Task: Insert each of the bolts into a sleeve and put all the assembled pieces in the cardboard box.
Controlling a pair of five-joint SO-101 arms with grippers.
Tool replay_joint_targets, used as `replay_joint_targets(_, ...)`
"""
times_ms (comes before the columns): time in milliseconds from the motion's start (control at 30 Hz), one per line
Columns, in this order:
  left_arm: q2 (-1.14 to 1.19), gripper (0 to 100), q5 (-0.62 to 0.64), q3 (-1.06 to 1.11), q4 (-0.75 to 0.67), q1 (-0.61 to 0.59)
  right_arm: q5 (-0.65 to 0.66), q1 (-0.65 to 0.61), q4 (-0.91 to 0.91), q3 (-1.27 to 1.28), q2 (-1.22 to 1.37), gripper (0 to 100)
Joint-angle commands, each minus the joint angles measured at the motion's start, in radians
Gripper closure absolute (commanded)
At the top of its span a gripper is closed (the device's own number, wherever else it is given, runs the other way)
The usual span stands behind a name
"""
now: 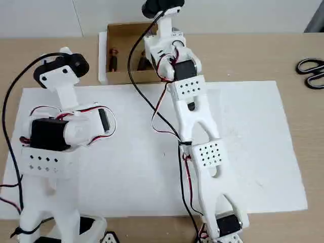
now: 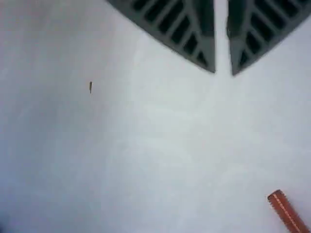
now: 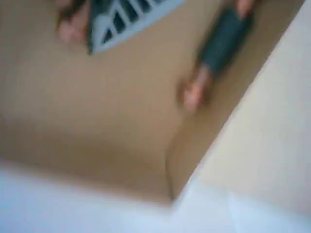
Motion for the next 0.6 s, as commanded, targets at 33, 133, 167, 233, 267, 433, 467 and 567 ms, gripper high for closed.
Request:
replay_joint_targets(33,-0.032,99,0.005,-0.036,0.011,-0.003,0.005,0.001,0.193,-0.057,-0.028,75.3)
replay_joint_targets(133,-0.034,99,0.005,-0.036,0.011,-0.002,0.005,-0.001,0.317,-0.055,-0.079,75.3)
replay_joint_targets(167,-0.034,99,0.005,-0.036,0.011,-0.002,0.005,-0.004,0.360,-0.055,-0.099,75.3)
replay_joint_targets(233,-0.034,99,0.005,-0.036,0.011,-0.002,-0.006,-0.007,0.440,-0.054,-0.130,75.3)
replay_joint_targets(267,-0.034,99,0.005,-0.038,0.011,-0.002,-0.028,-0.007,0.476,-0.054,-0.140,75.3)
replay_joint_targets(433,-0.107,99,0.005,-0.036,0.008,-0.002,-0.175,-0.001,0.610,-0.054,-0.168,75.3)
replay_joint_targets(467,-0.132,99,0.005,-0.036,0.005,-0.002,-0.222,0.001,0.624,-0.052,-0.171,75.3)
replay_joint_targets(567,-0.186,99,0.005,-0.035,0.009,-0.002,-0.358,0.002,0.630,-0.054,-0.173,75.3)
